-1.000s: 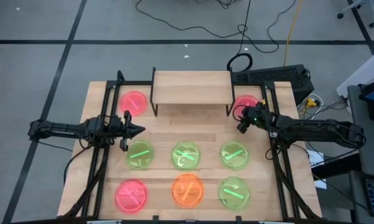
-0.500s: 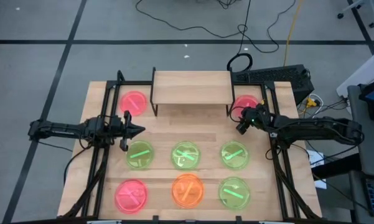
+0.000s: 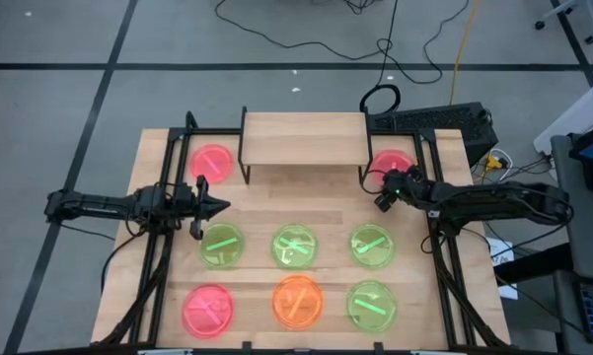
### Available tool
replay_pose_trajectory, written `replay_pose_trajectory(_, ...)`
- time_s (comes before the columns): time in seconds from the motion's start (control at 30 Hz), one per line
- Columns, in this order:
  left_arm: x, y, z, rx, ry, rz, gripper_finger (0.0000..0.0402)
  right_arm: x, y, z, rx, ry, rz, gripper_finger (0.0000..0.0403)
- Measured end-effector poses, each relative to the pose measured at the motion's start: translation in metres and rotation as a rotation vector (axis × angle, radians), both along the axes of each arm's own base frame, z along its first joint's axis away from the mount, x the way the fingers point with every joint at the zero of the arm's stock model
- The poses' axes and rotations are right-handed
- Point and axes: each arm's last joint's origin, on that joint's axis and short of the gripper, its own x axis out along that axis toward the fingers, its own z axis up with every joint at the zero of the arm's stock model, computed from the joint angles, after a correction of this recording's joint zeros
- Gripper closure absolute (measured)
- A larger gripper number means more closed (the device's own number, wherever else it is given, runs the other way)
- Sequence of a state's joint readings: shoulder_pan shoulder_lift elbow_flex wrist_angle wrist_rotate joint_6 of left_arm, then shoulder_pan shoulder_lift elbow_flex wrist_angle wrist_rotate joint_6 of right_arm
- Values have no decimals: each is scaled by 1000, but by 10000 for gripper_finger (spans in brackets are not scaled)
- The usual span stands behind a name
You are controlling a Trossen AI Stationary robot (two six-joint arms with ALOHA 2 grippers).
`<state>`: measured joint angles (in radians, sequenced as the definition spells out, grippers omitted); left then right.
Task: Place and stack plates onto a shelf
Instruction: Put the right red plate on the shelf
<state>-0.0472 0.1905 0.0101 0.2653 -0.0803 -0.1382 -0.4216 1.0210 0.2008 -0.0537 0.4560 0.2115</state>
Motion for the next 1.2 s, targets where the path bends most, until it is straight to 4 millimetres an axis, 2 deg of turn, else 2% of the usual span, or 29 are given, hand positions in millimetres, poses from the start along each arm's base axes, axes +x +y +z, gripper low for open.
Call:
replay_pose_trajectory(0.17,0,0,0,0,0,0,392,0,-1,-3,17,12,-12,312)
replay_pose_trajectory(0.33,0,0,0,0,0,0,392,0,0,-3,21,13,-3,384)
replay_pose_trajectory(0.4,0,0,0,0,0,0,392,0,1,-2,14,13,4,397)
replay_pose_trajectory(0.67,0,0,0,0,0,0,392,3,6,10,-9,-102,27,402)
replay_pose_trajectory(1.2,0,0,0,0,0,0,392,-1,14,50,-126,-472,23,403)
